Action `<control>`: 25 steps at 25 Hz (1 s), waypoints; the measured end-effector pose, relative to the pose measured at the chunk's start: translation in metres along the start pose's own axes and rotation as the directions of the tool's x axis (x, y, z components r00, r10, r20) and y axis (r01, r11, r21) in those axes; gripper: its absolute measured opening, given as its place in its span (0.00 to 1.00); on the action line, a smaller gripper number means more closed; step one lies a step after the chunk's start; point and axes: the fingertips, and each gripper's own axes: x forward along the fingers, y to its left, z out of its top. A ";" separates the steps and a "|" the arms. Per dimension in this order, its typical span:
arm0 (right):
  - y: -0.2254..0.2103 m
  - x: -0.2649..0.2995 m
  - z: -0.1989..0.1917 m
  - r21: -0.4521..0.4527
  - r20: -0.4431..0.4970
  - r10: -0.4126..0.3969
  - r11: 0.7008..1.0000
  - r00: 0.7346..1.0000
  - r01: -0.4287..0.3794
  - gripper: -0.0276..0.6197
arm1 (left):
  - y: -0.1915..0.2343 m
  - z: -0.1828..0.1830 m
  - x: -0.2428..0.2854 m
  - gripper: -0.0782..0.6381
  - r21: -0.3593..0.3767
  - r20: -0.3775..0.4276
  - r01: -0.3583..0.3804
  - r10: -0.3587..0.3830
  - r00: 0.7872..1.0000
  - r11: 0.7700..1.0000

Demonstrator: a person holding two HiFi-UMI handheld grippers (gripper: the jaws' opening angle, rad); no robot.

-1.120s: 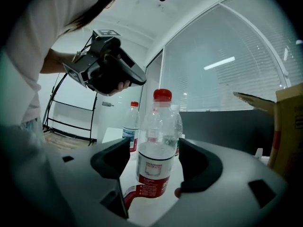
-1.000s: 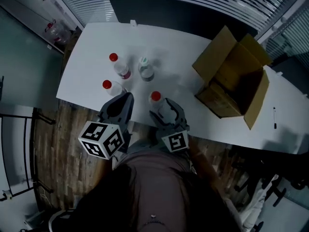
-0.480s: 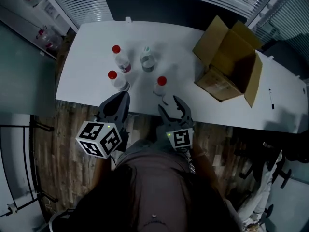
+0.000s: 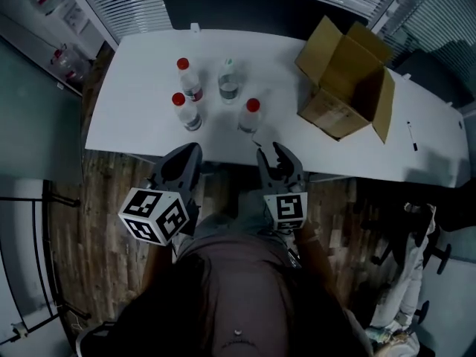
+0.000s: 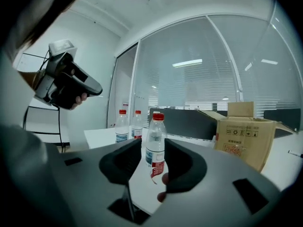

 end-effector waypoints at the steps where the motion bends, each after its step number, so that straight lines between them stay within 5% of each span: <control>1: 0.002 -0.004 0.002 0.012 -0.001 -0.006 1.000 1.000 0.006 0.30 | -0.001 -0.001 -0.004 0.12 0.003 0.001 0.004 -0.004 1.000 1.000; 25: 0.057 -0.096 0.081 0.082 0.067 -0.129 0.989 0.989 0.123 0.12 | -0.012 -0.027 -0.075 0.12 0.019 0.004 0.085 -0.085 0.996 0.996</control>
